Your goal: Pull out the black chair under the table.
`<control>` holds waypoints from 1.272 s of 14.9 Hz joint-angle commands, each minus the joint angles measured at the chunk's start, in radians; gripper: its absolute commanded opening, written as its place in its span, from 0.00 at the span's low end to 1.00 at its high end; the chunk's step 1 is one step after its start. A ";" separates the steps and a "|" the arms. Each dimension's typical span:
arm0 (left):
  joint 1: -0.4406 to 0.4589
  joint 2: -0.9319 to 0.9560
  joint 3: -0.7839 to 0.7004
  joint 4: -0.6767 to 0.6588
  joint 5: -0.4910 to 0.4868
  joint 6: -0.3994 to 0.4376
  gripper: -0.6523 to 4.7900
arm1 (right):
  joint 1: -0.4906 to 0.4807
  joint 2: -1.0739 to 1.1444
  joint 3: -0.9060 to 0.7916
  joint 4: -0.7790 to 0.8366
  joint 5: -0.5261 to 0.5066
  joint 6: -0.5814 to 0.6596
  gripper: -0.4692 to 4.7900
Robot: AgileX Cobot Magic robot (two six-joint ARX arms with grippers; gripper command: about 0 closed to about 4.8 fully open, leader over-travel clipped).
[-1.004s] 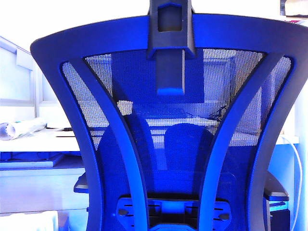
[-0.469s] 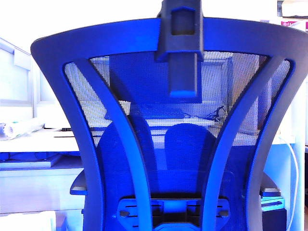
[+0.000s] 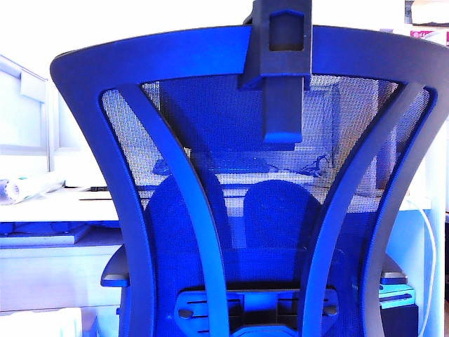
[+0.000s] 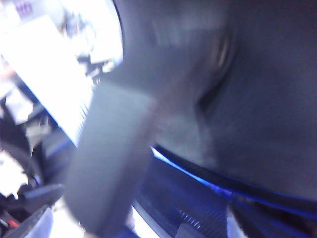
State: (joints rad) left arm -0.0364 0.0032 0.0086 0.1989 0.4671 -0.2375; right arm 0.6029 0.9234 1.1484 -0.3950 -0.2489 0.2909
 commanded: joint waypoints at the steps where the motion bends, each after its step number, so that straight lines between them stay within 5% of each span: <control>1: 0.001 0.000 0.000 0.011 -0.003 0.002 0.11 | 0.002 -0.093 0.000 -0.058 0.072 -0.008 0.97; 6: 0.002 0.000 0.000 0.010 -0.024 0.058 0.11 | 0.002 -0.429 -0.277 -0.122 0.340 -0.030 0.82; 9: 0.002 0.000 0.000 -0.038 -0.182 0.113 0.11 | 0.000 -0.705 -0.524 -0.114 0.567 -0.031 0.73; 10: 0.002 0.000 -0.001 -0.073 -0.265 0.144 0.11 | 0.000 -0.798 -0.607 -0.095 0.578 -0.039 0.36; 11: 0.002 0.000 -0.001 -0.095 -0.310 0.169 0.11 | 0.000 -0.852 -0.661 -0.066 0.587 -0.086 0.12; 19: 0.002 0.000 -0.002 -0.183 -0.321 0.249 0.11 | -0.034 -0.910 -0.835 0.000 0.561 -0.169 0.08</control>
State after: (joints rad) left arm -0.0364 0.0032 0.0086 0.0036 0.1421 0.0074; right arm 0.5850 0.0132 0.3103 -0.4137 0.3111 0.1314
